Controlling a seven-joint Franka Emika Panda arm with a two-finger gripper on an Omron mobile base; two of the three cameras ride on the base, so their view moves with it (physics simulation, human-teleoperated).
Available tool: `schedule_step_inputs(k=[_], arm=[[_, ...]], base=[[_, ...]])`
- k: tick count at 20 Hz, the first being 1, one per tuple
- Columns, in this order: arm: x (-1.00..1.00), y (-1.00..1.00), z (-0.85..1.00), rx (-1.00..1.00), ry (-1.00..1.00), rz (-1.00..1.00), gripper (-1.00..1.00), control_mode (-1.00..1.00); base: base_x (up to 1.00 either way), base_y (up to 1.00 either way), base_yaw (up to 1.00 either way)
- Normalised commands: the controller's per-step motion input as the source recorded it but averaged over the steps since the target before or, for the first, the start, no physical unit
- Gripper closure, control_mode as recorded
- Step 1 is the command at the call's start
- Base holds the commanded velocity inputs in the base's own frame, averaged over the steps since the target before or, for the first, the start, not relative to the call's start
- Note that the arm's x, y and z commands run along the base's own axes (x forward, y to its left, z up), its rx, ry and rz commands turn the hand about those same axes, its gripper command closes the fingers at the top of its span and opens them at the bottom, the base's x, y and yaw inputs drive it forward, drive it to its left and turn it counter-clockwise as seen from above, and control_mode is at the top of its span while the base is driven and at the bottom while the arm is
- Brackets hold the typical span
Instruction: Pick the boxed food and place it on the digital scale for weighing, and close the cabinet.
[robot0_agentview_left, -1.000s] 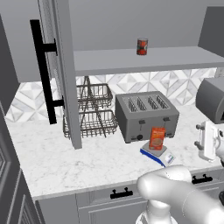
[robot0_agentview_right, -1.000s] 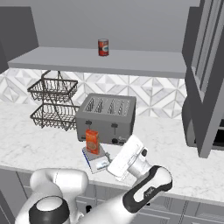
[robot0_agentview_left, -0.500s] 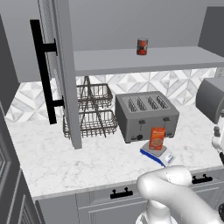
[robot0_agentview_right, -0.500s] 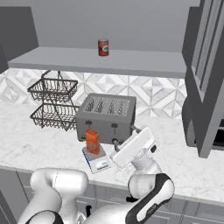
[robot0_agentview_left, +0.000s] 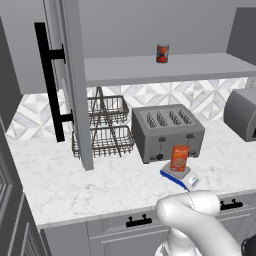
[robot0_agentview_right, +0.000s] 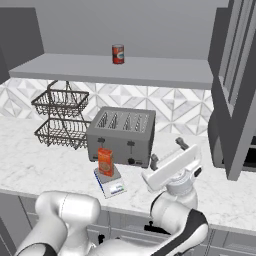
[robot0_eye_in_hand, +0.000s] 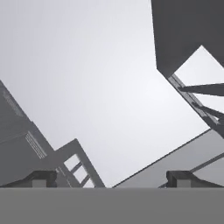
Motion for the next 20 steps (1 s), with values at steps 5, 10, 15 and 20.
schedule_step_inputs(k=[5,10,15,20], arm=[[-0.46,-0.77,0.52,0.06,0.08,0.00,-1.00,-1.00],[-0.02,-0.31,0.06,0.09,0.09,0.00,-1.00,-1.00],[0.02,0.00,-0.22,0.02,0.06,0.00,-1.00,-1.00],[0.12,-0.17,-0.14,0.03,0.04,0.00,-1.00,-1.00]], base=[[0.00,0.00,0.00],[0.00,0.00,0.00],[0.00,0.00,0.00],[0.00,0.00,0.00]])
